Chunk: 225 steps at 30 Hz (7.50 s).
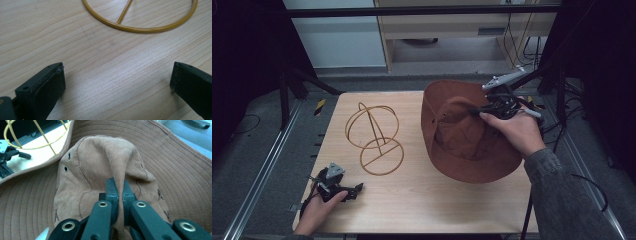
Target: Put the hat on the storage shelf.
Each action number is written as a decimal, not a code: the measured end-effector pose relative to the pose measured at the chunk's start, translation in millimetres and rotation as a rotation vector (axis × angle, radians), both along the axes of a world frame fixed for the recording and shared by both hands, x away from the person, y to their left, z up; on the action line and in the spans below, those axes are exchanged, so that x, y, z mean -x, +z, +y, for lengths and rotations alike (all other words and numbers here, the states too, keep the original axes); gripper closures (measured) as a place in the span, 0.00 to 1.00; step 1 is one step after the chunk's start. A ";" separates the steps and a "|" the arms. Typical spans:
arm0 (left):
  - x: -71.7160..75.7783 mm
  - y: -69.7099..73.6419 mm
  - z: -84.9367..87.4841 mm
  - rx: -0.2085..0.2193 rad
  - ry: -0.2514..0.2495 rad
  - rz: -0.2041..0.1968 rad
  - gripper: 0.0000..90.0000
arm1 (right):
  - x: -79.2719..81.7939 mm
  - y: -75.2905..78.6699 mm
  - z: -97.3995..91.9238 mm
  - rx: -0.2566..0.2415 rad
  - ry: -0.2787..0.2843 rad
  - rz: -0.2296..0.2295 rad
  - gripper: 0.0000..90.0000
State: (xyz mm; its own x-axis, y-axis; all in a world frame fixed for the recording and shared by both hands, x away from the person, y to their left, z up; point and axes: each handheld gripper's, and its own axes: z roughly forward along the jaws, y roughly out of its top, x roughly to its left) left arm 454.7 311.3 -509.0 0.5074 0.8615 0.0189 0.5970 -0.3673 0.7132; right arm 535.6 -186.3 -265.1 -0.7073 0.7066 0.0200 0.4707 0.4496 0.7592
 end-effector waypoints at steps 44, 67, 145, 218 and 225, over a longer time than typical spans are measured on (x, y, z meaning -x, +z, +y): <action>0.0 0.3 0.1 -0.002 0.000 0.003 0.00 | 0.3 62.1 57.2 -0.059 0.063 -0.101 0.99; 0.0 0.1 -0.1 0.000 0.001 0.002 0.00 | -1.3 83.4 93.0 -0.066 0.114 -0.126 0.99; -0.3 0.7 -0.2 -0.003 -0.007 0.006 0.00 | -26.0 56.8 243.4 -0.145 0.247 -0.121 0.99; -0.7 0.7 -0.3 -0.004 -0.012 0.007 0.00 | -37.5 25.6 250.3 -0.129 0.254 -0.041 0.88; -0.7 0.7 -0.2 -0.005 -0.012 0.007 0.00 | -35.4 26.9 249.8 -0.139 0.243 -0.046 0.79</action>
